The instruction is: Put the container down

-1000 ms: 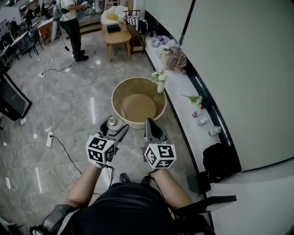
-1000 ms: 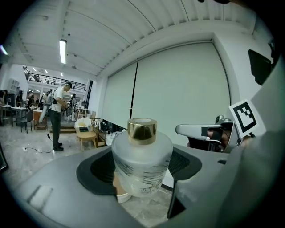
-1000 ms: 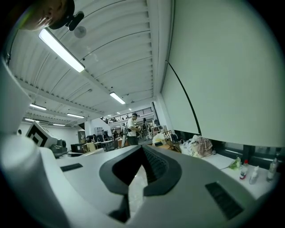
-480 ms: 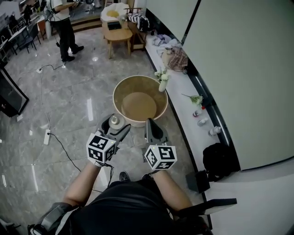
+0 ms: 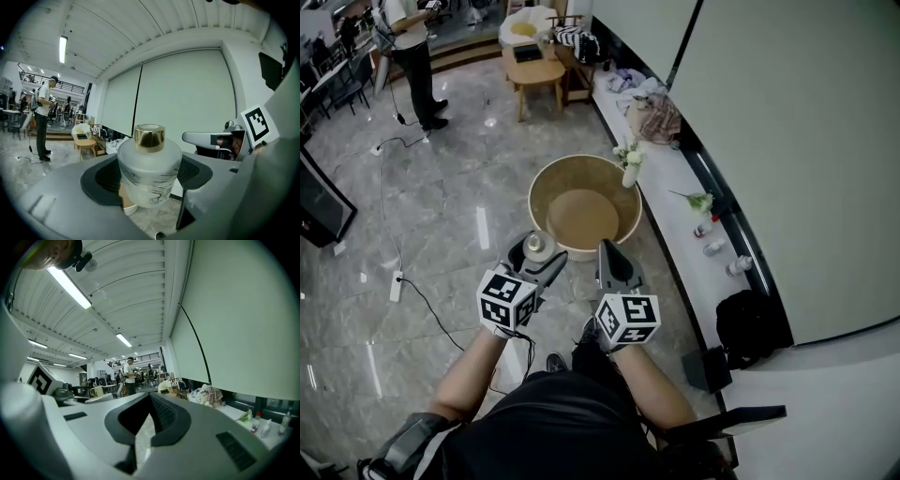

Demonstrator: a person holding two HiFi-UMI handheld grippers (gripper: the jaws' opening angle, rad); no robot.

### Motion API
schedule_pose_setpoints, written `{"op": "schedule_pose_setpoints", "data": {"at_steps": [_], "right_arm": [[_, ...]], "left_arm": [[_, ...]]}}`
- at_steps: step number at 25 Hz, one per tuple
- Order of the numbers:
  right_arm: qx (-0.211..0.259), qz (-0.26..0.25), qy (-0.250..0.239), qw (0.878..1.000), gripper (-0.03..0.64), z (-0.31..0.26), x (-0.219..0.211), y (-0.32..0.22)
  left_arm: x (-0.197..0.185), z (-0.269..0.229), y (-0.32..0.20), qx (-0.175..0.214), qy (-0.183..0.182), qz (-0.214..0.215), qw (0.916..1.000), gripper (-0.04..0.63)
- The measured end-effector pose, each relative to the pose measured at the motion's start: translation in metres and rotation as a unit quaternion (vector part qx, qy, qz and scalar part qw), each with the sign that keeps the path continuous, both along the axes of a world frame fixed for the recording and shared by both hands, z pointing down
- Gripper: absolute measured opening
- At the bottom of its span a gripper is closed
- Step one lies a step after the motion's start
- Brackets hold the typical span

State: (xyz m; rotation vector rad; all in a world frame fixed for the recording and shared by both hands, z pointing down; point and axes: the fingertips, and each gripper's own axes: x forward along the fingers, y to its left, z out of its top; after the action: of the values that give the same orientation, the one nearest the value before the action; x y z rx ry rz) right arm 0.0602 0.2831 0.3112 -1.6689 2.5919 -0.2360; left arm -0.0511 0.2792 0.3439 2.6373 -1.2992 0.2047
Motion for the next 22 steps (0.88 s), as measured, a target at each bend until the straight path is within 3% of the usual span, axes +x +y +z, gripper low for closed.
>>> {"op": "schedule_pose_setpoints", "data": {"at_steps": [8,22], "right_arm": [[-0.001,-0.006,-0.007,1.0,0.008,0.009,0.016,-0.049],[-0.035,-0.029,-0.019,0.999,0.008,0.039,0.055,-0.177]], "left_arm": [[-0.003,0.004,-0.052,-0.011,0.005,-0.037,0.9992,0.339],[0.035,0.021,-0.174,-0.027,0.006,-0.074,0.9969,0.339]]}}
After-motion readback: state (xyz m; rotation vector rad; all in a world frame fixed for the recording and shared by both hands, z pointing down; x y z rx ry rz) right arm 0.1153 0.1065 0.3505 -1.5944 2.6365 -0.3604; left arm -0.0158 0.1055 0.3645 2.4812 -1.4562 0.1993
